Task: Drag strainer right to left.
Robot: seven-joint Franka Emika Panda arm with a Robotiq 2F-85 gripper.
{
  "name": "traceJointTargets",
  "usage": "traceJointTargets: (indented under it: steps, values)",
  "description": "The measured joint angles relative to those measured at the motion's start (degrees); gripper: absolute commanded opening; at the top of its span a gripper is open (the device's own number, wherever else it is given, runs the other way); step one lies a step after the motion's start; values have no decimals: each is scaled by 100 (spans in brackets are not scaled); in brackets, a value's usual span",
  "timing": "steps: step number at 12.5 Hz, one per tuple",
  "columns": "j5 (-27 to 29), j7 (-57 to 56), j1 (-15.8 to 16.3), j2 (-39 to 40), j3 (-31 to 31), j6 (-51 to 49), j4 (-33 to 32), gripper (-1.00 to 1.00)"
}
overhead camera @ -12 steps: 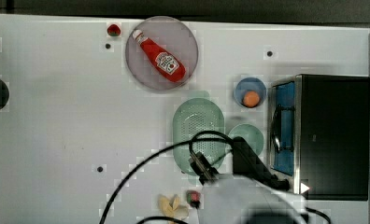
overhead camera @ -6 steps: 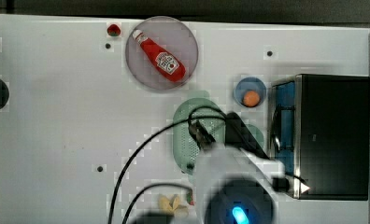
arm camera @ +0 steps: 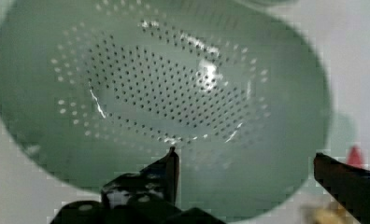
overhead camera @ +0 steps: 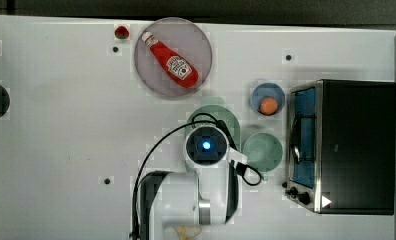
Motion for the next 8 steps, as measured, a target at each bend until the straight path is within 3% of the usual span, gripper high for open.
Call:
traceJointTargets:
  steps: [5, 8]
  values:
    - [-37, 1067, 19, 1152, 151, 1972, 168, 100]
    - [31, 1431, 5, 1589, 221, 2454, 213, 100]
